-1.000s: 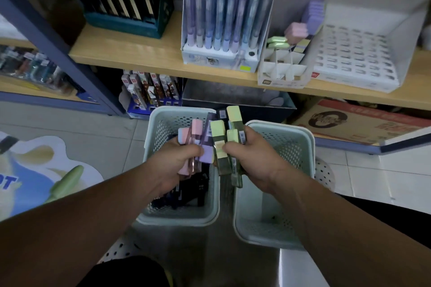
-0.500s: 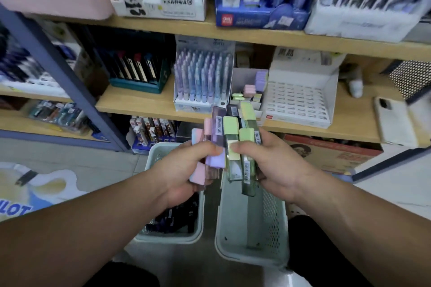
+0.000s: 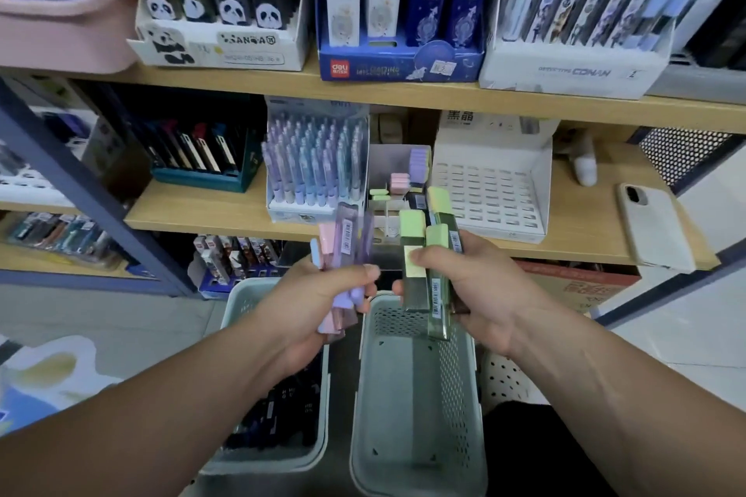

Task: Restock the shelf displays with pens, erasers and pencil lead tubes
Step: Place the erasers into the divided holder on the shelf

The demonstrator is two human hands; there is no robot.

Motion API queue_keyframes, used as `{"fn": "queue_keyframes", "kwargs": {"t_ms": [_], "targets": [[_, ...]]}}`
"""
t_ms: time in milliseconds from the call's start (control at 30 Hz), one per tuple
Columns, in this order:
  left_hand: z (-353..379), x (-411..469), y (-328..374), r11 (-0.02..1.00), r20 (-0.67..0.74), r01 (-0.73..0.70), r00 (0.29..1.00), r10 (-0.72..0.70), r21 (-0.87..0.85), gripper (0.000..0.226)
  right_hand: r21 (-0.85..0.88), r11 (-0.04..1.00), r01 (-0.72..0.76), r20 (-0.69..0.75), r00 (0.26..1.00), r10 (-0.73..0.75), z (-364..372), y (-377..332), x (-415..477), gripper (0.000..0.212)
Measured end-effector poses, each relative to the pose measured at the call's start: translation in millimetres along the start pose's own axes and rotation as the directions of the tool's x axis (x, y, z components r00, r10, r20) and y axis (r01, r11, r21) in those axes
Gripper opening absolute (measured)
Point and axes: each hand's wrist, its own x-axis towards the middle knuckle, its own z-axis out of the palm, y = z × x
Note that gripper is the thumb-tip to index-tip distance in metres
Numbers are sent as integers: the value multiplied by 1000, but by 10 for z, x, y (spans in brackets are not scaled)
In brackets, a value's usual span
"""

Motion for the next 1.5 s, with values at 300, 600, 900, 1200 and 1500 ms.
{"fn": "queue_keyframes", "kwargs": {"t_ms": [300,600,900,1200,1500], "targets": [[-41,159,122,998,174,10,984,-21,63,19,1,999,-52,-32,998,52,-6,-147,362,34],[-115,257,91,906,203,-180,973,108,383,28,-6,997,-82,82,993,83,-42,-145,412,23],[-107,291,119,991,129,-15,992,-2,132,31,78,997,19,-20,1000,-17,-134,-81,400,17],[81,358,9,977,52,173,985,-167,-128,31,171,981,96,-164,984,-68,-251,7,416,24],[336,669,141,977,-292,-80,956,18,-200,7,196,979,61,-212,977,-18,-405,67,457,31]]}}
